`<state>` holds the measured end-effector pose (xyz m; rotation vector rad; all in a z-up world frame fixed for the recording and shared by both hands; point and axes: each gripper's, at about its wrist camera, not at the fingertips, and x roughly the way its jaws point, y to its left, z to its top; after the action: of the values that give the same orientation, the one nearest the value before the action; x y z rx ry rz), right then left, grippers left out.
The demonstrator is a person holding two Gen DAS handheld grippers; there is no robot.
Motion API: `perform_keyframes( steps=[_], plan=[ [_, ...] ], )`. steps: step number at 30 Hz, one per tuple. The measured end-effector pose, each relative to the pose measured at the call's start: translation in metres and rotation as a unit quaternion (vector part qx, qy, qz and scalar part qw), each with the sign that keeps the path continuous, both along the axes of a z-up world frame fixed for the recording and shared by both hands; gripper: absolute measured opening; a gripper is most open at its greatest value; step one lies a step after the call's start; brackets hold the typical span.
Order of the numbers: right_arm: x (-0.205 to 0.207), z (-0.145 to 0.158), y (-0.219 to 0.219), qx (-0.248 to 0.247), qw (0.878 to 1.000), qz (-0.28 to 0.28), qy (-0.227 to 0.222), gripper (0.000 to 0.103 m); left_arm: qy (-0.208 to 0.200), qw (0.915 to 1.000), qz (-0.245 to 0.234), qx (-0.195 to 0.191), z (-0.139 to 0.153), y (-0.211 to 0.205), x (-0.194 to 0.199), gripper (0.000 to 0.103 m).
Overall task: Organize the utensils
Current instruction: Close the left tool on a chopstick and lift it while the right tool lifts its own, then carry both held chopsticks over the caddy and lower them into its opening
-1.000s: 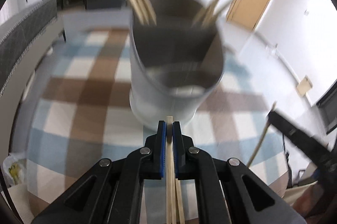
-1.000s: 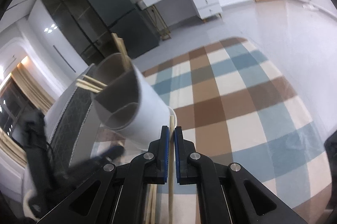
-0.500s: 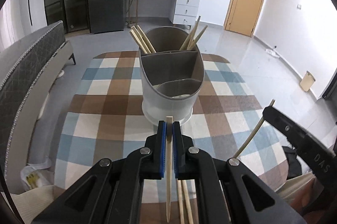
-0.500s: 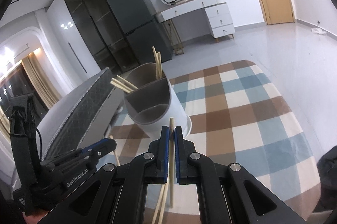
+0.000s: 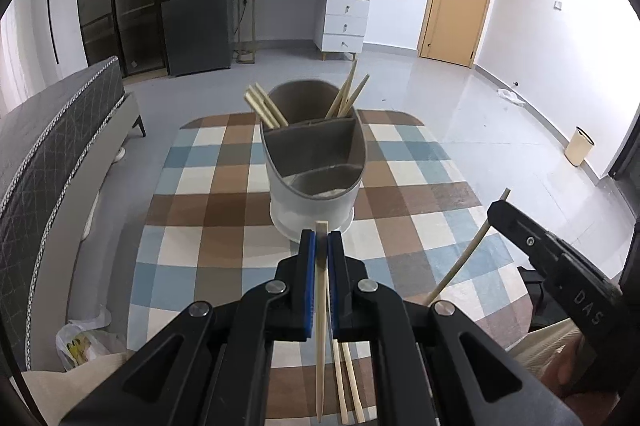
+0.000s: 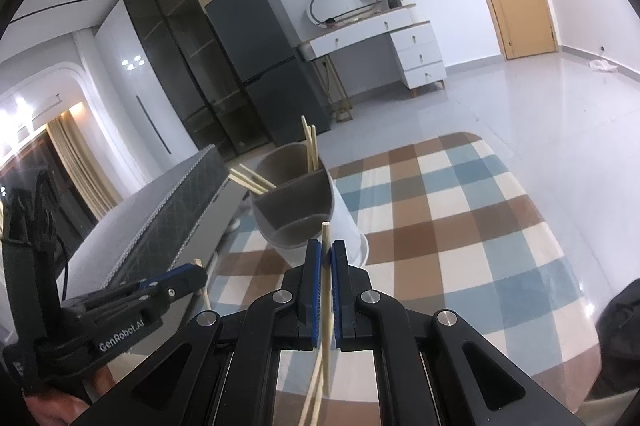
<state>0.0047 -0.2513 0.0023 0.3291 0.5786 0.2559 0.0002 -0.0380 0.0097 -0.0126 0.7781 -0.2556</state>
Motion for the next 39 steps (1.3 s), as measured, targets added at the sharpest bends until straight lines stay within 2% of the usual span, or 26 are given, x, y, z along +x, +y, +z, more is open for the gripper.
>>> perform_keyframes(
  steps=[8, 18, 29, 39],
  plan=[
    [-0.005, 0.012, -0.006, 0.008, 1.0, -0.008, -0.011, 0.004, -0.009, 0.9998, -0.009, -0.017, 0.024, 0.002, 0.007, 0.002],
    [0.021, 0.026, 0.002, 0.014, 1.0, -0.006, -0.01, 0.004, -0.016, 0.9989, -0.003, -0.044, 0.053, 0.009, 0.039, 0.002],
    [0.068, 0.079, 0.014, -0.005, 0.999, 0.013, -0.051, 0.004, -0.043, 0.9955, 0.019, -0.083, 0.083, 0.027, 0.087, 0.002],
    [0.119, 0.117, 0.034, -0.02, 0.995, 0.035, -0.089, 0.004, -0.069, 0.99, 0.037, -0.117, 0.096, 0.04, 0.132, 0.002]
  ],
)
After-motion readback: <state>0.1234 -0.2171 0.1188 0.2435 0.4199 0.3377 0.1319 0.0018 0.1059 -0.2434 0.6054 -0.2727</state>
